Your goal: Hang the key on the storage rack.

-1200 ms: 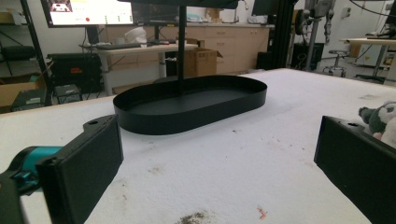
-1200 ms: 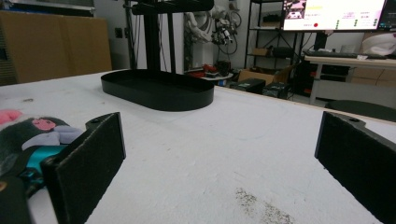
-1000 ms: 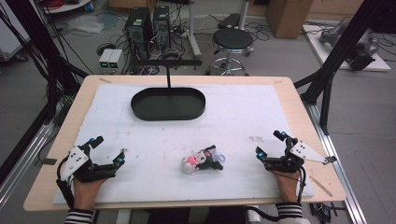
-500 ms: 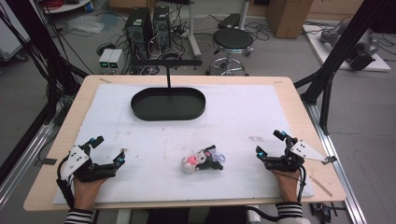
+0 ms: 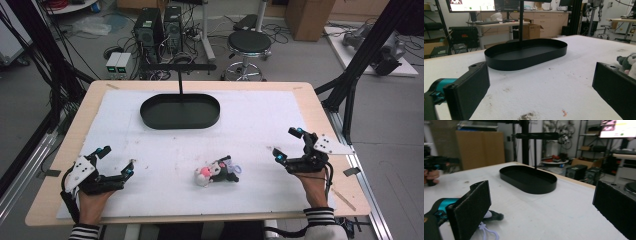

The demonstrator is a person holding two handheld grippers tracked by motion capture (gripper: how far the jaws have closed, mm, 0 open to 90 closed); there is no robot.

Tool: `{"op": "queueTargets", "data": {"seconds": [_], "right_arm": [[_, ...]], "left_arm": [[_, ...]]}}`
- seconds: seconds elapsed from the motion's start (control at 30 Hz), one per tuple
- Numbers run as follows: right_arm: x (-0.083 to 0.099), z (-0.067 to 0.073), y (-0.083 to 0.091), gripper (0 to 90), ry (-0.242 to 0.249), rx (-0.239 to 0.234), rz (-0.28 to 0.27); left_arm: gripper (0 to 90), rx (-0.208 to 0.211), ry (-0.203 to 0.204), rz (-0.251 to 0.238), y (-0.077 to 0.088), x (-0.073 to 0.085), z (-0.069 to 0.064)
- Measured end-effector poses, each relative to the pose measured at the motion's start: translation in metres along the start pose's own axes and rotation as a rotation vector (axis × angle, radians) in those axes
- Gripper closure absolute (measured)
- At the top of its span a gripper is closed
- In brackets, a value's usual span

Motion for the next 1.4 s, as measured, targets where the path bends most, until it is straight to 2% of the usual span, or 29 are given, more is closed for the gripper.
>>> {"op": "queueTargets", "data": {"seconds": [0.27,0.5,0.9,1.07,1.23,1.4], "right_arm": [[-0.019,0.02,-0.034,0.7,0.063,-0.149,0.124],[-0.016,0.041,-0.062,0.7,0.087,-0.283,0.249],[0.01,0.064,-0.092,0.8,0.13,-0.439,0.452],[0.02,0.072,-0.101,0.8,0.156,-0.48,0.501],[0.033,0.079,-0.104,0.8,0.151,-0.522,0.554],[0.052,0.09,-0.104,0.8,0.169,-0.591,0.643]], "left_arm": [[1.7,0.001,-0.001,-0.001,0.0,0.0,0.0],[1.7,0.0,-0.004,0.004,0.0,0.0,0.0],[1.7,0.002,-0.004,0.01,0.0,0.001,0.0],[1.7,0.003,0.0,0.01,-0.001,0.001,0.0],[1.7,0.003,-0.004,0.011,-0.001,0.001,0.0],[1.7,0.005,-0.005,0.015,-0.001,0.001,0.0]]}}
Point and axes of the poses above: each handheld gripper's, and its own axes: y roughly backward along the jaws, x roughly out of its underside, z roughly to its left, the point moved 10 cm from there along -y, roughly forward along the jaws, and after that the axes turned 13 degrees about -z, right-handed, at the moved point
